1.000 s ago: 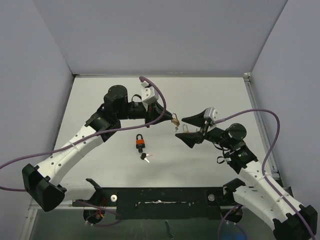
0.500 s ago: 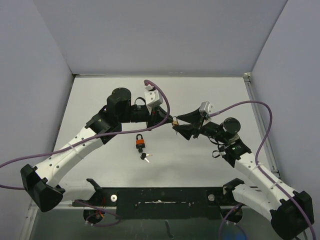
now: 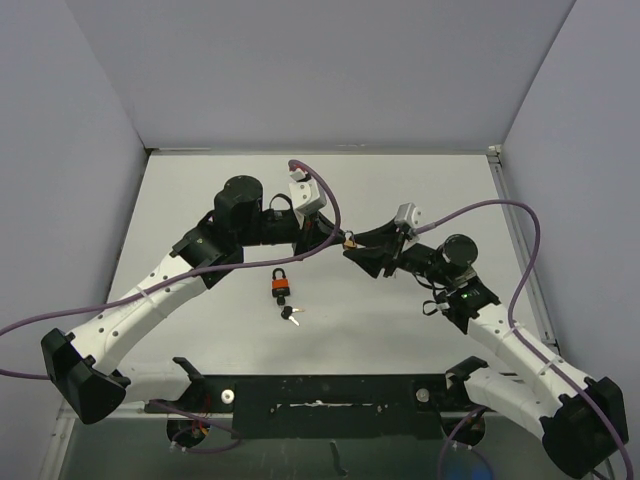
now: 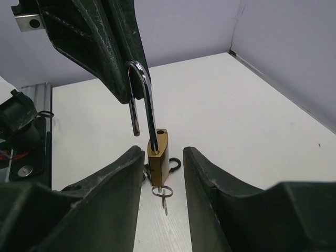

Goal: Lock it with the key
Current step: Lock the lock.

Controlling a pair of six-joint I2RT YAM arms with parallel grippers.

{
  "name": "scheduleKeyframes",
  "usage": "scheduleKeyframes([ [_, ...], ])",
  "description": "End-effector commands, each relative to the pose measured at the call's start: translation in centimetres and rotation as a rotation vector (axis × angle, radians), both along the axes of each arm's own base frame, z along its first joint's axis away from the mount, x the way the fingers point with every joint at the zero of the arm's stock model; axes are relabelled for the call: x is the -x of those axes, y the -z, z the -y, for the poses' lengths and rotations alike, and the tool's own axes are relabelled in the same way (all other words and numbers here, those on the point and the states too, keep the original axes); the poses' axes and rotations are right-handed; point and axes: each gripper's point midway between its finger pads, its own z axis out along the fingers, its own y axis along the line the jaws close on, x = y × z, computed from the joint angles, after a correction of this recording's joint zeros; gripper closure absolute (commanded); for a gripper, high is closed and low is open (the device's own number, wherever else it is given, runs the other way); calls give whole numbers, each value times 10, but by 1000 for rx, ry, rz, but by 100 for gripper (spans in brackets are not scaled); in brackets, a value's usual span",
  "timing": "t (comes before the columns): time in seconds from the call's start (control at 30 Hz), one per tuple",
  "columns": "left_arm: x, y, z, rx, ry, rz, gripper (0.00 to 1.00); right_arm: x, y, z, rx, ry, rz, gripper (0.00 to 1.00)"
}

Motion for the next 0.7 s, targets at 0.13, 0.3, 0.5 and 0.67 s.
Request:
scheduleKeyframes([
  [0.13, 1, -44, 2, 88, 6, 90, 100, -2, -30, -6, -36, 4, 84, 62],
  [0.3, 0, -42, 3, 88, 4, 86, 100, -2, -30, -10, -38, -2, 83, 69],
  [0.5, 0, -44, 3, 97, 3, 90, 100, -2, -26, -16, -21, -17, 73, 93],
  [0.67, -1, -46, 2, 107, -7, 104, 100, 4, -24, -17, -7, -44, 87, 100],
])
